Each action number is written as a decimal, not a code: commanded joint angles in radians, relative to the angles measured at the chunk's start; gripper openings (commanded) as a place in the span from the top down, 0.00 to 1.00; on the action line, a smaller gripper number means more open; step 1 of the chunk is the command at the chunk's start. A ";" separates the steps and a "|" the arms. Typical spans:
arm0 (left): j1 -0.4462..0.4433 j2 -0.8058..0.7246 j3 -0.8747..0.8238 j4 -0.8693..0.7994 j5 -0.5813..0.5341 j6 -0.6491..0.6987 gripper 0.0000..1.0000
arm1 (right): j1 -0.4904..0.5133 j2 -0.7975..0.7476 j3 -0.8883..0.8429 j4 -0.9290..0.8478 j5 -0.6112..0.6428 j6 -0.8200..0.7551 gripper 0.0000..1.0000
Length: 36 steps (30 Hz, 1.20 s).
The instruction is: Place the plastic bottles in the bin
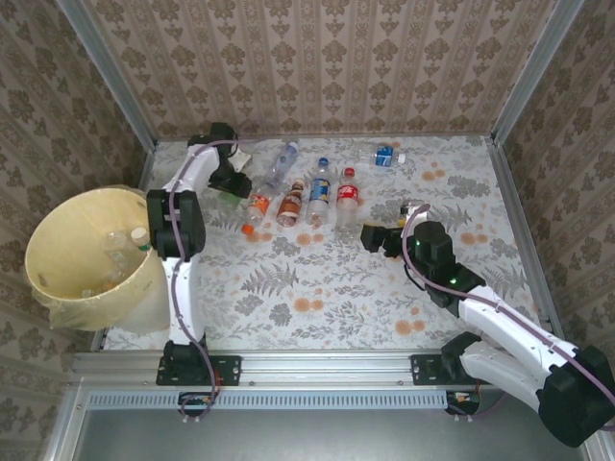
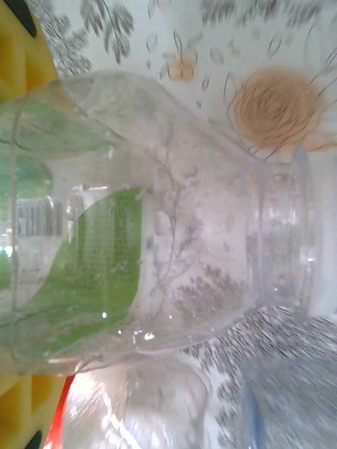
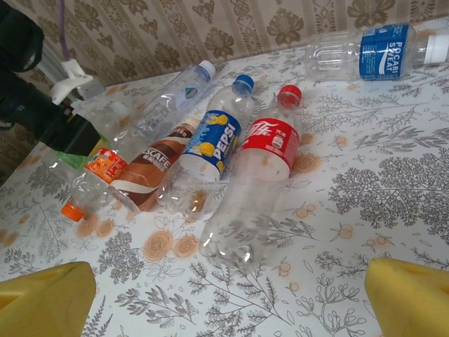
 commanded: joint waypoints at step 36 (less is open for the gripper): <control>-0.151 -0.966 -0.260 -0.045 -0.404 -0.307 0.42 | -0.022 0.584 0.298 -0.101 -0.054 0.248 0.00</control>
